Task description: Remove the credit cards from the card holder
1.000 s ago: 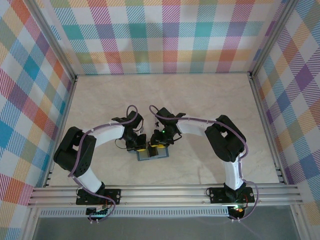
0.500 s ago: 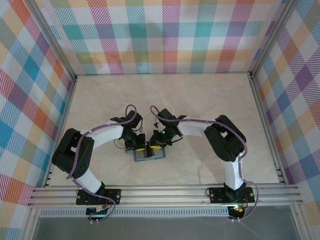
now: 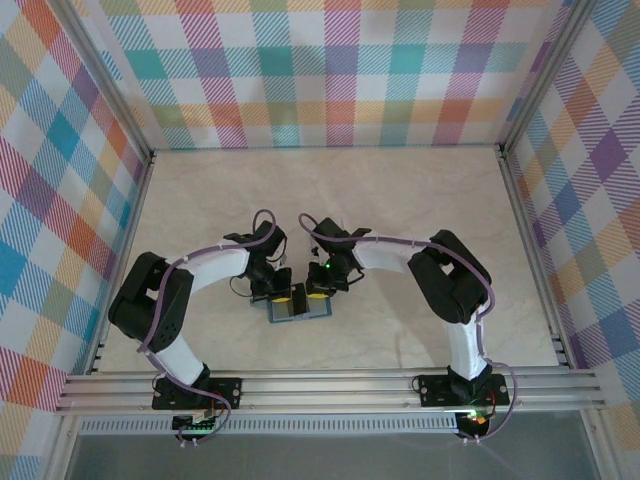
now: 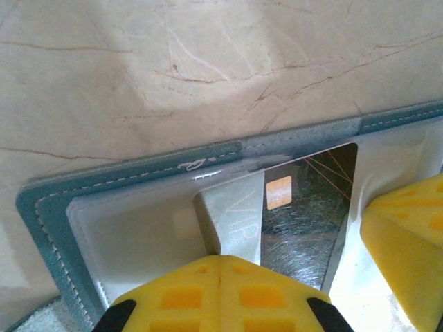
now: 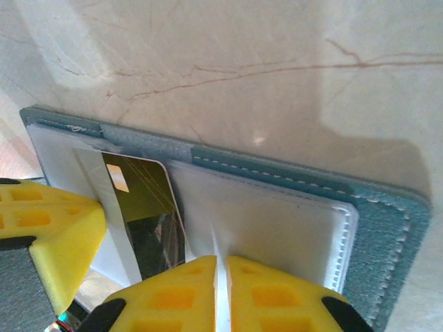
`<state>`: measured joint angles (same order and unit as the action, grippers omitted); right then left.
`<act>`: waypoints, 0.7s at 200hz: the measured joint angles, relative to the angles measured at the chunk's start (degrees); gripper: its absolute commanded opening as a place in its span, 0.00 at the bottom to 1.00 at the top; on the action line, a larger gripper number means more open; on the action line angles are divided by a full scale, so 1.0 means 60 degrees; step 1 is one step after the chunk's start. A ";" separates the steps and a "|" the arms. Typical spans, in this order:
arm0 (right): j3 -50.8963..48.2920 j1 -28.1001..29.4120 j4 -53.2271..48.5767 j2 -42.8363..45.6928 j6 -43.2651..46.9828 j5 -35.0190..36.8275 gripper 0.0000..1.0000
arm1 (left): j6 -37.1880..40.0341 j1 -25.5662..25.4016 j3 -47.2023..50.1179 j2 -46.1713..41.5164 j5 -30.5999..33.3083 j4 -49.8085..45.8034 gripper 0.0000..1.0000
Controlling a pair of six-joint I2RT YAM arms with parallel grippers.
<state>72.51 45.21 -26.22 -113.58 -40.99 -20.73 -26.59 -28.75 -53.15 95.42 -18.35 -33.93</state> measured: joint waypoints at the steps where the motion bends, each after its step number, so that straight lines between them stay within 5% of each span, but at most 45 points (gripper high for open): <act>1: 0.0007 0.0000 -0.0011 0.0000 0.0004 0.0011 0.14 | 0.0011 0.0000 0.0000 0.0004 0.0000 -0.0004 0.04; 61: 0.0284 0.0000 -0.0576 -0.0029 0.0317 0.0477 0.13 | 0.0127 0.0000 -0.0011 0.0011 0.0062 -0.0018 0.06; 140: 0.0036 -0.0025 0.0004 -0.0029 0.0222 -0.0142 0.13 | 0.0029 -0.0044 -0.0029 -0.0375 0.0255 0.0076 0.33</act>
<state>72.73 45.06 -26.20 -113.75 -39.66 -21.58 -26.41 -29.02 -53.32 93.17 -16.82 -33.47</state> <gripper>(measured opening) 0.129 0.296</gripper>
